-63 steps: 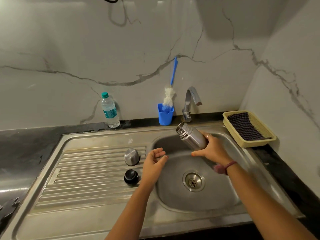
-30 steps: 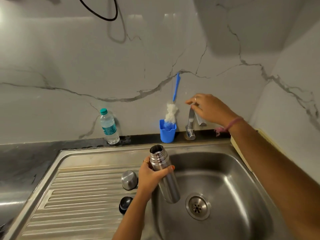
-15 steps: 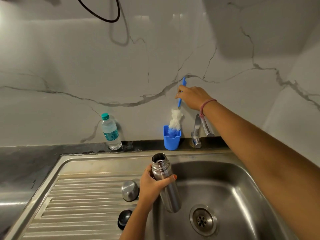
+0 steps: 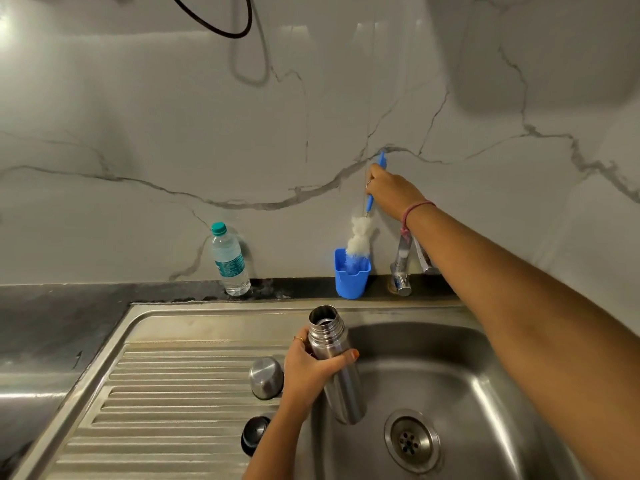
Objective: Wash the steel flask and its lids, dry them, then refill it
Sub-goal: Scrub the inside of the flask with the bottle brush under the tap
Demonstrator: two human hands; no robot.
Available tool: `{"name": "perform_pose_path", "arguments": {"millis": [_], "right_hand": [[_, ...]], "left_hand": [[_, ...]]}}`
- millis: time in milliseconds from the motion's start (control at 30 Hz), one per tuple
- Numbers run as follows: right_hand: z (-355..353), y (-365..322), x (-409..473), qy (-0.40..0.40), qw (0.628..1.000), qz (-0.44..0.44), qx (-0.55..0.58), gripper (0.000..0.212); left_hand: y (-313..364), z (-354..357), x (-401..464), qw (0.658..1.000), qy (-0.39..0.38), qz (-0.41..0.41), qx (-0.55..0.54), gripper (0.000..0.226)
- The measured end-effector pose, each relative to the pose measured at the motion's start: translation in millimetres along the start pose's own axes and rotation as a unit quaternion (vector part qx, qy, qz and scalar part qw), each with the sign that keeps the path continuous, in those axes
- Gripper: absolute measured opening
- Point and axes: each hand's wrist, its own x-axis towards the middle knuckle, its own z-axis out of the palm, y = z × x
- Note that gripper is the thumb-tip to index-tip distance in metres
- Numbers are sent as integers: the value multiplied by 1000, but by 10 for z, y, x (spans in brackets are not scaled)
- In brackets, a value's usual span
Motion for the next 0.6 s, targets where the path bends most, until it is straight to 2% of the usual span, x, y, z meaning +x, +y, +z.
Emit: {"name": "perform_pose_path", "arguments": {"millis": [200,367,500,600], "right_hand": [[-258,-118,-144,53,991,-70,-102,28],[-683,-255,-388,82,985,-106,-108,23],[-953,-254,-553,138,971,-135,-140,10],[-1119,-243,-652,151,958,-144,-195,9]], "left_hand": [[65,-13,-89,1000,1,8,5,67],[148,-10,-209,1000,1,18,0,64],[187,-11,-315,1000,2,24,-6,65],[228,2,-400,1000,-1,29,-9,66]]}}
